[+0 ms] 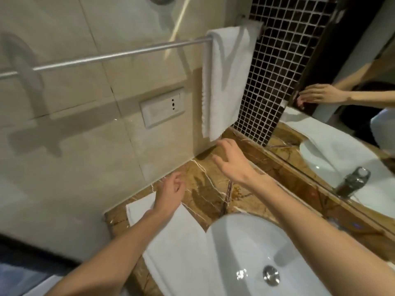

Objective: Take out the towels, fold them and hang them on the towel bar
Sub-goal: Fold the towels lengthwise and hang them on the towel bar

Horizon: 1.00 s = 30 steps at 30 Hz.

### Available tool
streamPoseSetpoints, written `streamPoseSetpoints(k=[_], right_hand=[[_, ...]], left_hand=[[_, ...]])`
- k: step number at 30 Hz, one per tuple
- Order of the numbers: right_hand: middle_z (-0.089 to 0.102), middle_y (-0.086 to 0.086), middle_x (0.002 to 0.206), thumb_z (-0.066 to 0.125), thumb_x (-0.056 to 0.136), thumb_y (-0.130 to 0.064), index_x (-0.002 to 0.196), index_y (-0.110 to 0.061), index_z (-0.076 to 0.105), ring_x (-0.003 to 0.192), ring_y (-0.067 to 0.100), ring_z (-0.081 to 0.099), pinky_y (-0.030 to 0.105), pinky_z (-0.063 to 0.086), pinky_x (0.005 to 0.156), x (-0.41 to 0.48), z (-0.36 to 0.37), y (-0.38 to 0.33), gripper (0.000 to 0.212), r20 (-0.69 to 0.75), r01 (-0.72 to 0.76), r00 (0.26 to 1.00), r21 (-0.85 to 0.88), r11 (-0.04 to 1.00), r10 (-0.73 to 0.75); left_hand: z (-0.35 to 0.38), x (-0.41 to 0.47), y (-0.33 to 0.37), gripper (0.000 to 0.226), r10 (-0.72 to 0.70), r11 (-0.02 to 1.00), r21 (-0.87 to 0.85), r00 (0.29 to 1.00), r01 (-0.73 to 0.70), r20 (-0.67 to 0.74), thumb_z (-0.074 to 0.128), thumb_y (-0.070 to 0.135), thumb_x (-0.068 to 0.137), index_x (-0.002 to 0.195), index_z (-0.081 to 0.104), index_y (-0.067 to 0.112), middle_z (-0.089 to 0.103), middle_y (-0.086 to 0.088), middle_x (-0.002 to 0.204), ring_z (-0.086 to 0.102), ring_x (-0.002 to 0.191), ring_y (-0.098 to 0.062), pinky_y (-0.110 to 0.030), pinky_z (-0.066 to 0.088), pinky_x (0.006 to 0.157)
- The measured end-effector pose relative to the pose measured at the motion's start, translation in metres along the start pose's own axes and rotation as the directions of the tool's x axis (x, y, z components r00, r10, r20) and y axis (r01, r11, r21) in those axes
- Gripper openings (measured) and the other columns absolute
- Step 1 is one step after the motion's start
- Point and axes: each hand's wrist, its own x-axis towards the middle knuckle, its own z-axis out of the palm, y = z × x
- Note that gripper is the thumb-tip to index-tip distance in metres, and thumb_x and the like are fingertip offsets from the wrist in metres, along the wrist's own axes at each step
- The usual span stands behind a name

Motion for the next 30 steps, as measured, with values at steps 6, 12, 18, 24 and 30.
streamPoseSetpoints(k=[6,12,18,24,30], right_hand=[[0.034,0.008,0.148,0.05,0.092,-0.033,0.143,-0.017,0.032,0.134,0.021,0.036,0.039,0.029,0.11,-0.078,0.055,0.013,0.057,0.047,-0.257,0.966,0.115,0.96,0.253],[0.045,0.012,0.141,0.05,0.09,-0.033,0.138,-0.014,0.041,0.129,0.029,0.043,0.04,0.036,0.106,-0.166,0.084,0.016,0.052,0.154,-0.41,0.906,0.087,0.908,0.394],[0.04,0.013,0.142,0.05,0.09,-0.034,0.142,-0.016,0.034,0.127,0.028,0.043,0.035,0.034,0.099,-0.243,0.102,0.019,0.057,0.223,-0.559,0.814,0.052,0.828,0.536],[0.041,0.012,0.142,0.05,0.09,-0.033,0.142,-0.015,0.034,0.128,0.027,0.041,0.033,0.033,0.099,-0.288,0.112,0.019,0.058,0.262,-0.614,0.77,0.051,0.788,0.582],[0.047,0.012,0.139,0.049,0.091,-0.028,0.141,-0.017,0.038,0.126,0.026,0.046,0.036,0.038,0.103,-0.317,0.116,0.031,0.053,0.327,-0.641,0.738,0.068,0.764,0.59]], left_hand=[[-0.009,-0.058,-0.029,0.034,-0.037,0.997,0.069,0.991,0.029,0.125,0.052,0.024,0.094,0.128,0.053,0.025,0.063,-0.001,0.103,0.063,0.083,-0.016,-0.03,0.05,0.069],[-0.02,-0.119,-0.049,0.037,0.005,0.979,0.196,0.971,-0.053,0.239,0.054,0.023,0.095,0.132,0.05,0.019,0.054,-0.002,0.13,0.052,0.118,-0.018,-0.027,0.041,0.096],[-0.011,-0.165,-0.059,0.037,0.049,0.963,0.241,0.956,-0.122,0.288,0.053,0.027,0.095,0.131,0.051,0.021,0.051,-0.003,0.136,0.049,0.121,-0.017,-0.023,0.035,0.094],[0.004,-0.194,-0.062,0.047,0.091,0.917,0.325,0.917,-0.229,0.389,0.055,0.037,0.092,0.135,0.048,0.02,0.048,-0.004,0.14,0.044,0.126,-0.022,-0.037,0.035,0.107],[0.021,-0.215,-0.078,0.059,-0.009,0.752,0.585,0.882,-0.305,0.472,0.041,0.051,0.094,0.146,0.031,0.026,0.025,-0.005,0.155,0.019,0.142,-0.026,-0.045,0.017,0.114]])
